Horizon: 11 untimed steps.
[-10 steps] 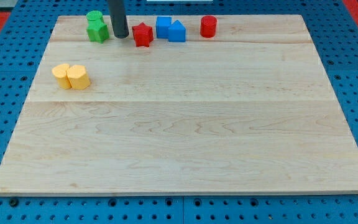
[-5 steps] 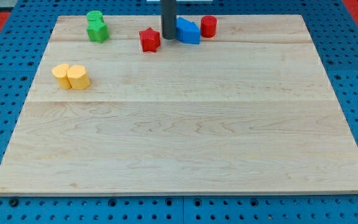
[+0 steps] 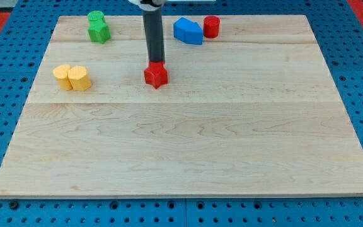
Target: Slide the red star vertically to the bottom of the hexagon
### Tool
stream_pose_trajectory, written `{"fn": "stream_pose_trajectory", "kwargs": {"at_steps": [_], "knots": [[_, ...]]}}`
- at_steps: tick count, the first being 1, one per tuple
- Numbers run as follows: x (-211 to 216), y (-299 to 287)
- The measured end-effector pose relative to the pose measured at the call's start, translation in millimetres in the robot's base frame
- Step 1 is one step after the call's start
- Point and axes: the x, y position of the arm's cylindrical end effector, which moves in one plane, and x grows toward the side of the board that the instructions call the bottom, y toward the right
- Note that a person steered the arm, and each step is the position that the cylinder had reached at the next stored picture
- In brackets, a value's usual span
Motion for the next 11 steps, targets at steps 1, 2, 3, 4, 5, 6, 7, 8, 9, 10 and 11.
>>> {"fn": "stream_pose_trajectory", "kwargs": {"at_steps": [1,2,3,4,5,6,7,8,9,10,11], "knots": [[38.8,29.1],[77.7,17.1],[59.0,8.9],[9.3,17.4],[66.2,7.3],[154.7,7.1],[129.1,21.4],[72.5,29.9],[35.6,-7.1],[100.4,-62.2],[91.3,-45.3]]}}
